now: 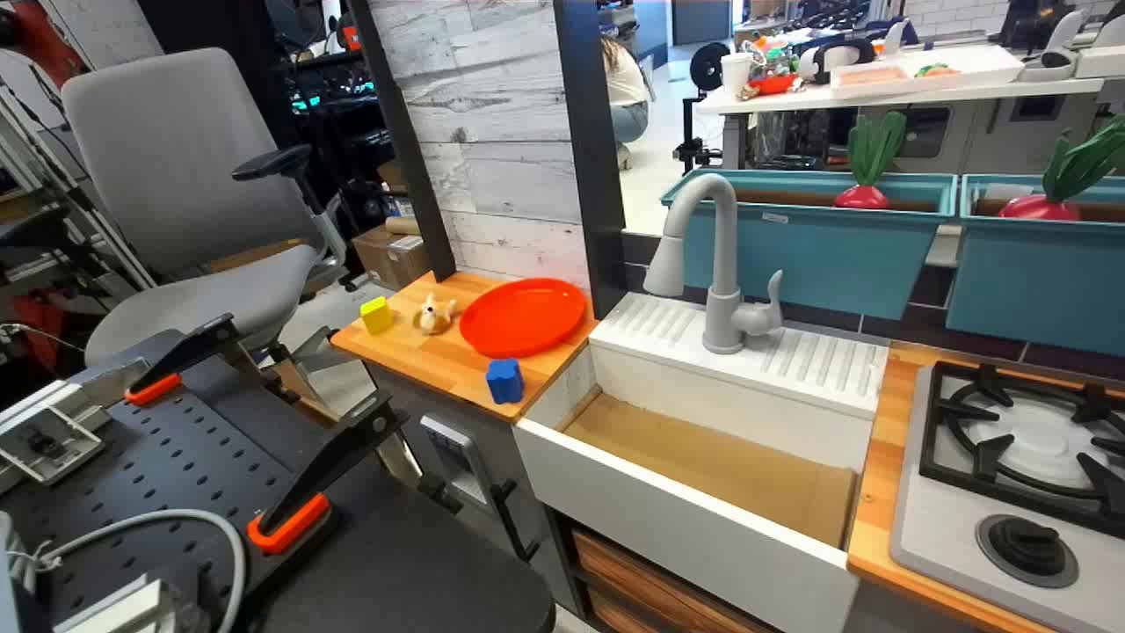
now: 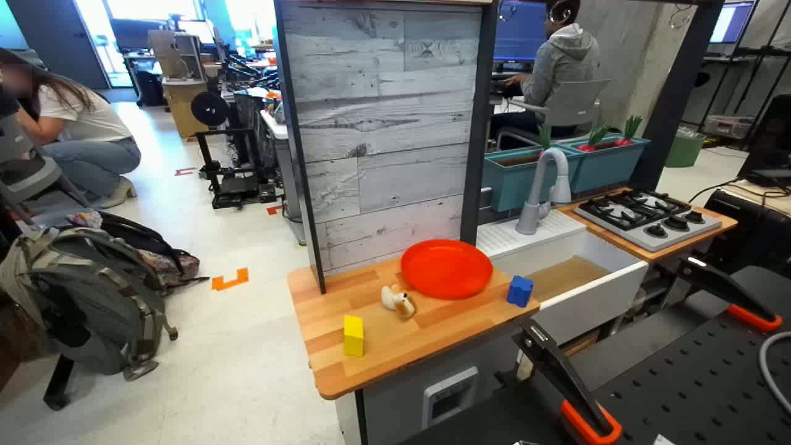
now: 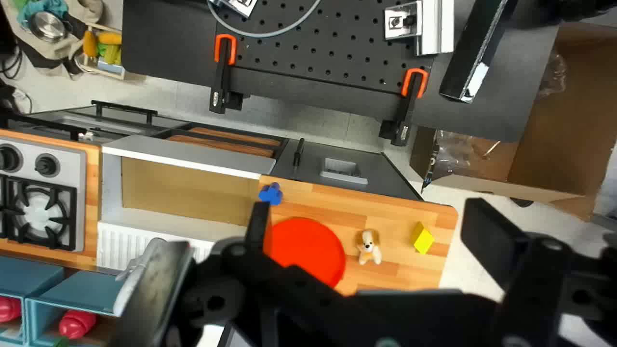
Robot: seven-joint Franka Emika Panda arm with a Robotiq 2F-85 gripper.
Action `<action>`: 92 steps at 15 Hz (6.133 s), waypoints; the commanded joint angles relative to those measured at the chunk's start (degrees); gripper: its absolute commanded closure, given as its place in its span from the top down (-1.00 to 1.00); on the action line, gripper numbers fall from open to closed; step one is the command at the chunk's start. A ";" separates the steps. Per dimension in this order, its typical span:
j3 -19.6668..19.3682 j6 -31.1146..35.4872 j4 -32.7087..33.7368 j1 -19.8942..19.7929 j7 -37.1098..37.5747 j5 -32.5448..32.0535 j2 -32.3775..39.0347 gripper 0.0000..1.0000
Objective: Pick up the yellow object from the counter and put it on the plate
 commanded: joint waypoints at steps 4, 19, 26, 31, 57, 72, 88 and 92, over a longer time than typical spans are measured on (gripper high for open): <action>-0.49 -0.13 0.14 0.60 0.28 -0.27 0.06 1.00; -0.49 -0.13 0.14 0.60 0.28 -0.27 0.06 1.00; -0.49 -0.13 0.14 0.60 0.28 -0.27 0.06 1.00; -0.49 -0.13 0.14 0.60 0.28 -0.27 0.06 1.00; 2.63 50.82 0.14 5.29 -3.13 13.40 47.63 1.00; 3.74 58.88 26.03 7.80 6.04 9.98 80.49 1.00; -1.46 51.93 36.82 16.85 12.12 2.75 89.07 -0.55; -2.06 51.91 36.04 17.69 12.34 1.11 88.08 -0.85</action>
